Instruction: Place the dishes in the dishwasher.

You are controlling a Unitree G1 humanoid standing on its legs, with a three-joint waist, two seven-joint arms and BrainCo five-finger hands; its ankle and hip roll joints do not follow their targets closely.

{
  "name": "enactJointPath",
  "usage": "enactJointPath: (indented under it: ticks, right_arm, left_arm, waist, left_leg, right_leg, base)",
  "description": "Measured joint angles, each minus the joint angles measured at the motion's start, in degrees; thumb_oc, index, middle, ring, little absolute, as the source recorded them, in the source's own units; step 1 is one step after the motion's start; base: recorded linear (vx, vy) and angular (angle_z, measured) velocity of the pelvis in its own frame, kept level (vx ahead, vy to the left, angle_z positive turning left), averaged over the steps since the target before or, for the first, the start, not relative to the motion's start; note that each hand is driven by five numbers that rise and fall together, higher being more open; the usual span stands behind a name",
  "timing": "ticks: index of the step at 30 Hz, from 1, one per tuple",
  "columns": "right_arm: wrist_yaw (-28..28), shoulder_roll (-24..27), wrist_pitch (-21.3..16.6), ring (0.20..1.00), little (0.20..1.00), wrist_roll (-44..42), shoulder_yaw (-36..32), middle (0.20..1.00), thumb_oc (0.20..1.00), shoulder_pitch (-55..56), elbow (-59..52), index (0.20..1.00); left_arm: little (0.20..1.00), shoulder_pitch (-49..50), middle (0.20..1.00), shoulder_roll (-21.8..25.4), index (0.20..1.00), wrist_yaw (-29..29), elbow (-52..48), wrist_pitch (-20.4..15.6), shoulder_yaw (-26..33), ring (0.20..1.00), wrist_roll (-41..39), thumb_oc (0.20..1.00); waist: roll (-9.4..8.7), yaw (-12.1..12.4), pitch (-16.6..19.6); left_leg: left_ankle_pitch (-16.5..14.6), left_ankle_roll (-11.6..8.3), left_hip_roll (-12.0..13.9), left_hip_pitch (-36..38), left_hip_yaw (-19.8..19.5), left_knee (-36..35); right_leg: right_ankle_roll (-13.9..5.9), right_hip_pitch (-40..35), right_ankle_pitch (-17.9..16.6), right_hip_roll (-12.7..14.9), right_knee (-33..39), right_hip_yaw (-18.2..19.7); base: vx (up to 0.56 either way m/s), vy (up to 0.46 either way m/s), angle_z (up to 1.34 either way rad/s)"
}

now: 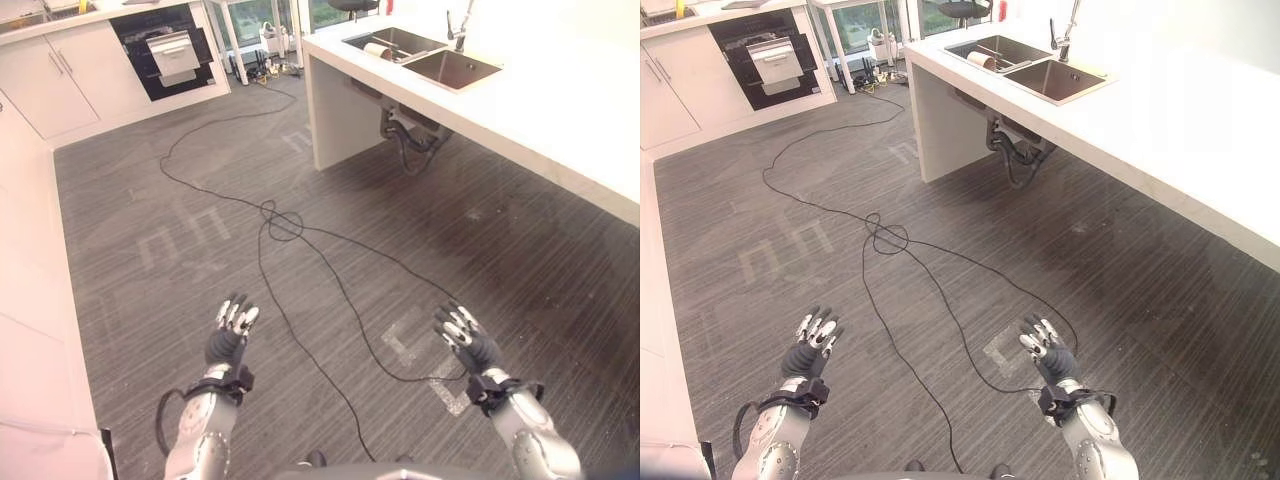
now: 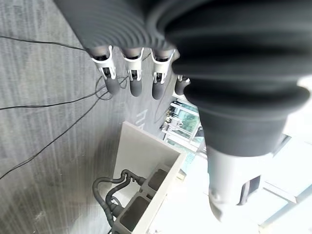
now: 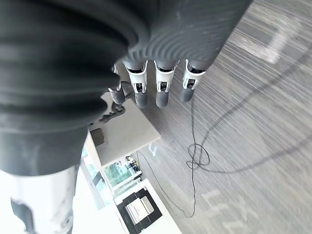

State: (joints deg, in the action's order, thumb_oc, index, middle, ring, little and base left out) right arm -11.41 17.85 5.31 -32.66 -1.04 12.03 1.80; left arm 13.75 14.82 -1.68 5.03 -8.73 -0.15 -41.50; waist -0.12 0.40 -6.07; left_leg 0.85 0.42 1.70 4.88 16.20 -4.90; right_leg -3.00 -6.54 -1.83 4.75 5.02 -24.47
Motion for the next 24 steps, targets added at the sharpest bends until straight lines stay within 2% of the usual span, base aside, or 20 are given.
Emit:
enactJointPath:
  ticks: [3,6,9,10,11,12,13,14,15,16,17,18,19,20,21,22,23,24]
  right_arm:
    - [-0.2,2.2,-1.6,1.000,1.000,-0.1,-2.3,1.000,1.000,-1.3,-0.6,1.000]
    - [-0.1,2.9,-2.3,1.000,1.000,0.0,-2.3,1.000,1.000,-1.4,-1.8,1.000]
    - [-0.4,3.0,-2.5,1.000,1.000,0.5,-2.3,1.000,1.000,-1.8,-2.7,1.000]
    - [-1.4,3.3,-2.5,1.000,1.000,1.6,-2.3,1.000,1.000,-2.3,-3.4,1.000]
    - [-2.1,4.5,-2.6,1.000,1.000,2.2,-2.2,1.000,1.000,-2.4,-5.1,1.000]
    - [-2.7,6.2,-2.9,1.000,1.000,2.6,-2.2,1.000,1.000,-3.2,-5.8,1.000]
    - [-2.6,7.2,-3.5,1.000,1.000,2.8,-3.5,1.000,1.000,-5.2,-5.7,1.000]
    - [-2.3,6.5,-3.9,1.000,1.000,2.8,-5.1,1.000,1.000,-6.3,-5.4,1.000]
    - [-2.1,6.6,-4.5,1.000,1.000,2.7,-5.3,1.000,1.000,-7.0,-5.2,1.000]
    - [-2.1,6.6,-4.6,1.000,1.000,2.8,-5.0,1.000,1.000,-7.3,-5.1,1.000]
    - [-2.2,6.6,-4.6,1.000,1.000,2.8,-4.1,1.000,1.000,-6.4,-5.6,1.000]
    - [-2.5,6.9,-4.8,1.000,1.000,2.7,-4.3,1.000,1.000,-4.2,-7.1,1.000]
    - [-2.8,7.3,-5.0,1.000,1.000,2.7,-4.3,1.000,1.000,-1.9,-7.8,1.000]
    - [-2.8,7.7,-4.9,1.000,1.000,2.6,-4.3,1.000,1.000,-1.3,-8.0,1.000]
    - [-2.8,7.6,-4.9,1.000,1.000,2.2,-4.3,1.000,1.000,-1.2,-8.6,1.000]
    - [-3.2,6.9,-5.0,1.000,1.000,1.1,-4.7,1.000,1.000,-1.3,-11.4,1.000]
    - [-3.1,6.0,-5.4,1.000,1.000,-0.1,-4.8,1.000,1.000,-2.7,-11.8,1.000]
    - [-2.8,4.5,-5.7,1.000,1.000,-0.1,-4.3,1.000,1.000,-3.6,-13.5,1.000]
  left_arm:
    - [1.000,-0.2,1.000,2.4,1.000,-2.5,-2.4,-0.8,0.1,1.000,-0.1,1.000]
    - [1.000,-0.6,1.000,2.2,1.000,-3.0,-2.4,-1.4,0.1,1.000,-0.2,1.000]
    - [1.000,-0.9,1.000,1.5,1.000,-3.2,-2.9,-1.4,0.2,1.000,-2.6,1.000]
    - [1.000,-1.2,1.000,1.9,1.000,-3.2,-3.1,-1.4,0.4,1.000,-2.5,1.000]
    - [1.000,-0.9,1.000,2.0,1.000,-3.1,-3.0,-1.4,0.5,1.000,-2.6,1.000]
    - [1.000,-0.9,1.000,2.0,1.000,-3.0,-2.9,-1.3,0.5,1.000,-2.6,1.000]
    - [1.000,-1.0,1.000,1.7,1.000,-3.4,-2.8,-1.4,0.6,1.000,-3.5,1.000]
    - [1.000,-0.6,1.000,1.3,1.000,-3.6,-2.7,-1.4,0.5,1.000,-3.7,1.000]
    - [1.000,-0.4,1.000,1.1,1.000,-3.7,-2.6,-1.5,0.4,1.000,-4.5,1.000]
    - [1.000,0.0,1.000,1.1,1.000,-3.6,-2.7,-1.8,0.1,1.000,-4.8,1.000]
    - [1.000,0.5,1.000,0.9,1.000,-3.5,-2.7,-2.5,-0.4,1.000,-4.8,1.000]
    - [1.000,0.4,1.000,0.9,1.000,-3.5,-2.8,-3.4,-1.6,1.000,-4.8,1.000]
    - [1.000,0.8,1.000,0.3,1.000,-3.6,-2.9,-4.6,-2.7,1.000,-4.8,1.000]
    - [1.000,1.6,1.000,-0.5,1.000,-4.1,-2.7,-5.1,-2.6,1.000,-5.2,1.000]
    - [1.000,1.6,1.000,0.0,1.000,-5.1,-3.1,-5.1,-2.5,1.000,-7.2,1.000]
    - [1.000,1.0,1.000,0.9,1.000,-6.5,-5.7,-4.8,-1.7,1.000,-10.9,1.000]
    - [1.000,-0.6,1.000,0.7,1.000,-7.6,-6.0,-4.9,-1.7,1.000,-12.1,1.000]
    - [1.000,-3.4,1.000,1.1,1.000,-8.2,-6.5,-4.8,-2.6,1.000,-12.0,1.000]
  waist:
    - [0.38,-0.1,-0.1]
    - [0.64,-0.2,-0.3]
    - [-0.09,-0.2,-1.2]
    - [-1.85,-0.2,-3.1]
    - [-2.69,0.0,-4.2]
    - [-2.63,0.1,-5.1]
    - [-2.29,0.1,-6.7]
    - [-1.80,-0.1,-6.9]
    - [-1.10,-0.2,-7.1]
    - [0.43,-0.2,-7.2]
    - [1.47,-0.1,-7.3]
    - [2.10,-0.2,-7.3]
    - [2.58,-0.1,-7.5]
    - [2.01,-0.1,-7.9]
    - [0.05,-0.4,-8.1]
    - [-3.57,-0.2,-7.9]
    - [-4.24,0.0,-7.6]
    - [-4.71,0.1,-6.9]
  left_leg:
    - [-0.1,-0.14,0.1,0.0,0.0,0.0]
    - [-0.2,-0.42,0.3,-0.1,0.0,0.3]
    - [-2.1,-2.40,1.2,-2.7,0.3,6.3]
    - [-2.8,-3.46,1.8,-6.6,1.4,15.0]
    - [-2.8,-3.69,3.4,-10.5,3.1,23.5]
    - [-2.4,-4.31,5.4,-14.2,3.4,31.2]
    - [-0.9,-7.13,9.9,-21.4,2.9,44.8]
    - [-1.4,-6.66,12.0,-24.5,3.5,46.4]
    - [-1.5,-6.45,13.2,-24.4,5.2,39.1]
    - [-1.1,-6.84,14.5,-22.0,6.7,26.2]
    - [0.3,-7.60,14.5,-17.7,6.4,11.6]
    - [1.9,-8.07,14.7,-16.7,5.0,5.5]
    - [3.1,-8.16,15.5,-17.0,1.4,3.8]
    - [3.0,-7.79,16.2,-16.8,0.1,8.9]
    - [4.5,-6.65,15.3,-16.1,2.3,12.7]
    - [2.4,-3.96,13.3,-15.3,7.0,20.0]
    - [-1.1,-1.93,12.4,-15.4,6.8,24.3]
    - [-5.3,-0.40,9.9,-13.7,6.0,26.1]
  right_leg:
    - [0.09,0.0,0.2,-0.1,0.0,0.0]
    - [0.20,0.0,0.5,-0.3,0.0,0.0]
    - [0.49,0.0,1.3,-0.4,-0.1,-0.2]
    - [1.69,0.0,2.9,0.5,-0.9,-0.3]
    - [2.28,0.1,3.2,0.4,-1.4,-0.1]
    - [3.04,0.7,4.0,0.3,-2.9,-0.1]
    - [3.84,-0.3,4.8,-0.6,-3.2,-0.4]
    - [4.10,-0.7,5.2,-1.2,-3.2,-0.8]
    - [3.62,-1.3,5.7,-2.0,-3.3,-1.0]
    - [3.45,-2.4,6.4,-3.5,-3.3,-0.5]
    - [2.05,-4.4,6.8,-4.4,-3.2,0.2]
    - [1.14,-5.9,7.4,-4.5,-3.5,0.4]
    - [0.27,-6.7,8.2,-4.2,-4.4,1.0]
    - [-1.46,-8.4,10.7,-2.7,-6.4,2.1]
    - [-3.03,-9.4,12.7,0.1,-8.3,2.2]
    - [-4.68,-11.4,14.9,4.8,-11.6,2.6]
    - [-4.26,-10.7,14.6,7.6,-16.8,2.6]
    - [-2.00,-10.9,9.3,10.2,-20.6,2.7]
  base:
    - [0.04,-0.094,0.00]
    - [0.07,-0.125,0.00]
    - [0.12,-0.213,0.05]
    - [0.14,-0.236,0.08]
    - [0.20,-0.201,0.06]
    - [0.24,-0.057,0.04]
    - [0.46,0.111,0.08]
    - [0.53,0.237,0.11]
    - [0.57,0.287,-0.02]
    - [0.46,0.326,-0.19]
    - [0.48,0.367,-0.23]
    - [0.61,0.432,-0.27]
    - [0.64,0.439,-0.38]
    - [0.76,0.507,-0.45]
    - [0.62,0.432,-0.41]
    - [0.69,0.444,-0.12]
    - [0.57,0.394,0.23]
    - [0.62,0.523,0.48]
